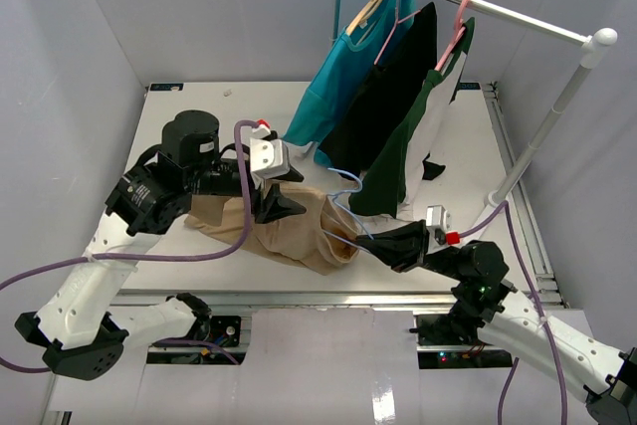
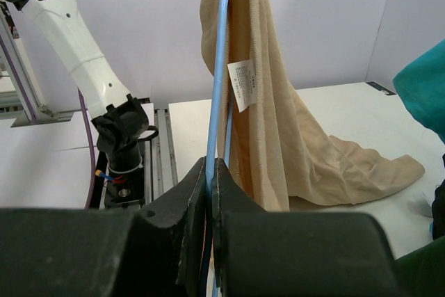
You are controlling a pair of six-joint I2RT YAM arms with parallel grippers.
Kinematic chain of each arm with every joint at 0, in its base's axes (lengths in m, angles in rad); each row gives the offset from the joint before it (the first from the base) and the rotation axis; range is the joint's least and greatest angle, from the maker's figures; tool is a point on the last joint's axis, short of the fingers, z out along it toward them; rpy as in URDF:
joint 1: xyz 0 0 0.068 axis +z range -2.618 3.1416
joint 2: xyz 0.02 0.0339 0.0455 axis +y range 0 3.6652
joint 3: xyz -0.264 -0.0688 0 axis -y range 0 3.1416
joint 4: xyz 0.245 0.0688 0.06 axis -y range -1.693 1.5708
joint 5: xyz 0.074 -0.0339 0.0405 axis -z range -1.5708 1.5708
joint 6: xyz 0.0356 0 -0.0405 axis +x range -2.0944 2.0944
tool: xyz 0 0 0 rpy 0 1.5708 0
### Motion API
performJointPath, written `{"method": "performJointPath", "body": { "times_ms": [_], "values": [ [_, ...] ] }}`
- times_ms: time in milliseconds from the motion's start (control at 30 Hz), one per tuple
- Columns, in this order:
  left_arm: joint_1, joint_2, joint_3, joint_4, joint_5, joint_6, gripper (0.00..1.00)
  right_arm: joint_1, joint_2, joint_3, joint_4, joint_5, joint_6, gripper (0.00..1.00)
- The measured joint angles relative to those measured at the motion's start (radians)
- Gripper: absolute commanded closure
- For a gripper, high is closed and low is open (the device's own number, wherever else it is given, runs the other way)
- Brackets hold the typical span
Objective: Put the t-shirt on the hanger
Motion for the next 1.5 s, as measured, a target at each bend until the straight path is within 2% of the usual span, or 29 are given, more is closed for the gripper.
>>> {"method": "performJointPath", "body": {
  "times_ms": [200,267,333,433,667,733,767,800,833,967,1033,1133,1267,1300,1333,1367,1400,1467,1500],
  "values": [
    [0.000,0.007,-0.050,0.019,0.098,-0.002,0.55,0.000,0.034,0.007,-0.004,-0.018,0.007,0.92],
    [0.000,0.016,-0.067,0.017,0.115,-0.003,0.66,0.000,0.053,0.019,-0.012,-0.028,0.007,0.92],
    [0.000,0.025,-0.082,0.020,0.124,-0.008,0.83,0.000,0.071,0.031,-0.020,-0.039,0.009,0.92],
    [0.000,0.030,-0.094,0.014,0.129,-0.011,1.00,-0.001,0.085,0.039,-0.035,-0.043,0.014,0.92],
    [-0.007,-0.008,-0.136,0.013,0.118,-0.012,1.00,-0.002,0.088,0.047,-0.067,-0.045,0.016,0.92],
    [-0.009,-0.027,-0.152,0.023,0.115,-0.013,0.87,-0.001,0.088,0.062,-0.089,-0.047,0.012,0.92],
    [-0.009,-0.036,-0.160,0.029,0.114,-0.015,0.73,-0.001,0.088,0.072,-0.103,-0.050,0.008,0.92],
    [-0.009,-0.046,-0.168,0.034,0.113,-0.019,0.64,-0.001,0.088,0.084,-0.119,-0.054,0.003,0.92],
    [-0.009,-0.056,-0.175,0.041,0.112,-0.023,0.61,-0.001,0.088,0.097,-0.137,-0.057,-0.001,0.92],
    [-0.015,-0.089,-0.206,0.048,0.086,-0.039,0.58,0.001,0.075,0.139,-0.191,-0.060,-0.021,0.92],
    [-0.017,-0.094,-0.213,0.048,0.058,-0.050,0.64,0.001,0.062,0.147,-0.217,-0.060,-0.025,0.92],
    [-0.019,-0.079,-0.211,0.046,0.034,-0.054,1.00,0.001,0.052,0.151,-0.249,-0.059,-0.030,0.92],
    [-0.020,-0.046,-0.195,0.024,0.038,-0.058,1.00,-0.006,0.052,0.156,-0.291,-0.041,-0.040,0.92],
    [-0.021,-0.036,-0.187,0.021,0.040,-0.059,1.00,-0.006,0.051,0.157,-0.296,-0.038,-0.041,0.90],
    [-0.021,-0.029,-0.183,0.019,0.041,-0.062,1.00,-0.007,0.049,0.157,-0.300,-0.033,-0.042,0.83],
    [-0.021,-0.023,-0.180,0.019,0.041,-0.066,1.00,-0.007,0.048,0.157,-0.309,-0.027,-0.043,0.67],
    [-0.021,-0.019,-0.180,0.018,0.036,-0.070,1.00,-0.007,0.047,0.159,-0.318,-0.018,-0.045,0.59],
    [-0.025,-0.014,-0.194,0.022,0.016,-0.086,1.00,-0.006,0.047,0.180,-0.321,0.010,-0.045,0.35],
    [-0.028,-0.012,-0.204,0.027,0.002,-0.093,1.00,-0.005,0.045,0.194,-0.321,0.028,-0.040,0.28]
  ]
}}
